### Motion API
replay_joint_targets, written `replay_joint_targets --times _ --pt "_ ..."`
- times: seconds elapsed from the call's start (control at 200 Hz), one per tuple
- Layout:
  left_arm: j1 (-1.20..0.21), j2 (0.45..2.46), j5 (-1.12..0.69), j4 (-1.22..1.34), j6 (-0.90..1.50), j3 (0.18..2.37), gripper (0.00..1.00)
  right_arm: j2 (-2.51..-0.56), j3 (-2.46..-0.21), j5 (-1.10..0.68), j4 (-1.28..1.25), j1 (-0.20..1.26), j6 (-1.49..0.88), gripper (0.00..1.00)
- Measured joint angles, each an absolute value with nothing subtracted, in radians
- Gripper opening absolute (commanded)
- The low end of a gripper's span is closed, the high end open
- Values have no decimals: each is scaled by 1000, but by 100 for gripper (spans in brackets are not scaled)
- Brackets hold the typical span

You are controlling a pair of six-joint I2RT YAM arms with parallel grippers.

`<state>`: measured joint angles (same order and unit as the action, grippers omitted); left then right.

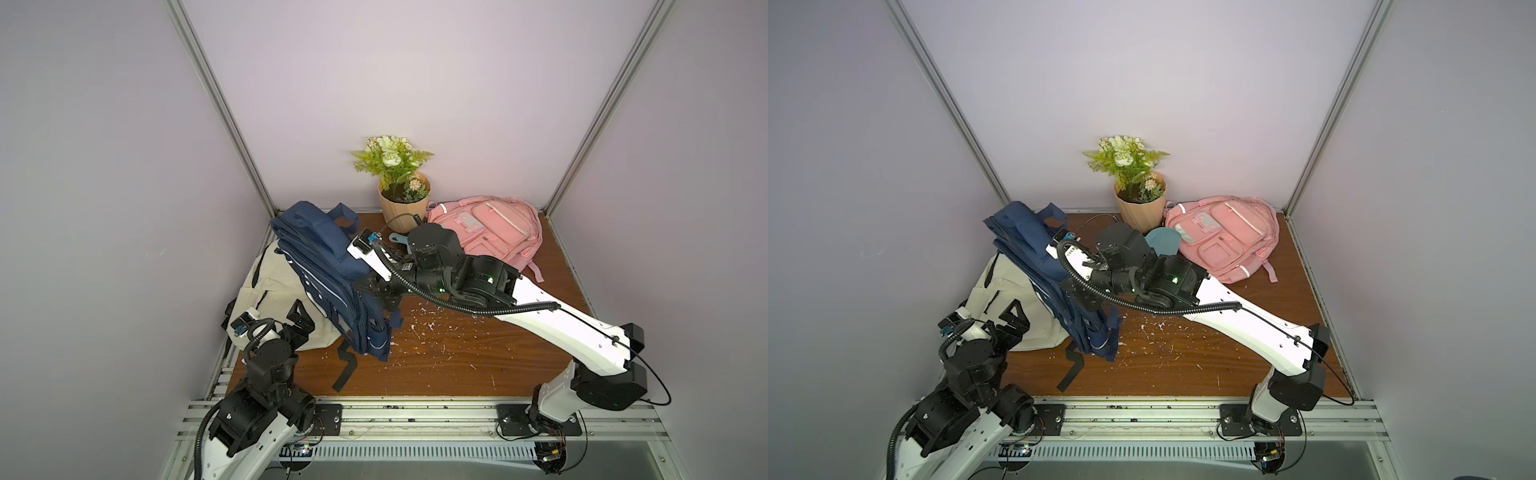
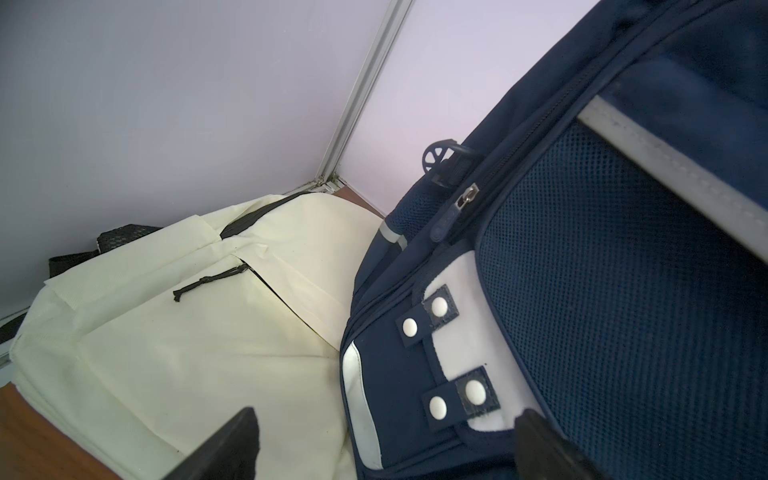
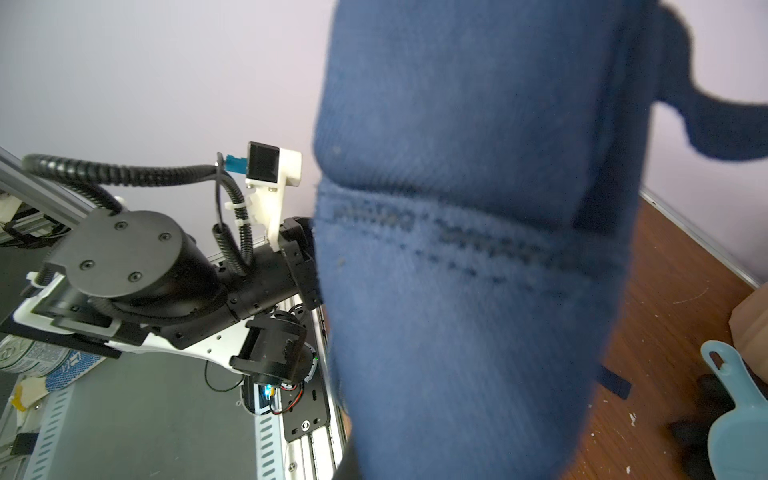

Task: Zip up the backpack
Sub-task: Place the backpack at the corner of the board.

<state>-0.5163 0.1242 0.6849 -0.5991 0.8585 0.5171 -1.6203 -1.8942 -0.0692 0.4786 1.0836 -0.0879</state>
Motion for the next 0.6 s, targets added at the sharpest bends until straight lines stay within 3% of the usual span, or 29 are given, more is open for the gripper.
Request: replay_joint_targets --times 0.125,0.285,0.6 --pt "-516 168 673 -575 848 509 96 -1698 -1921 -61 438 939 -101 0" --pt "-516 249 658 -565 849 499 96 -1958 -2125 67 438 819 -85 0" --pt "-516 364 659 -568 895 455 96 -2171 -2187 246 461 762 -71 0"
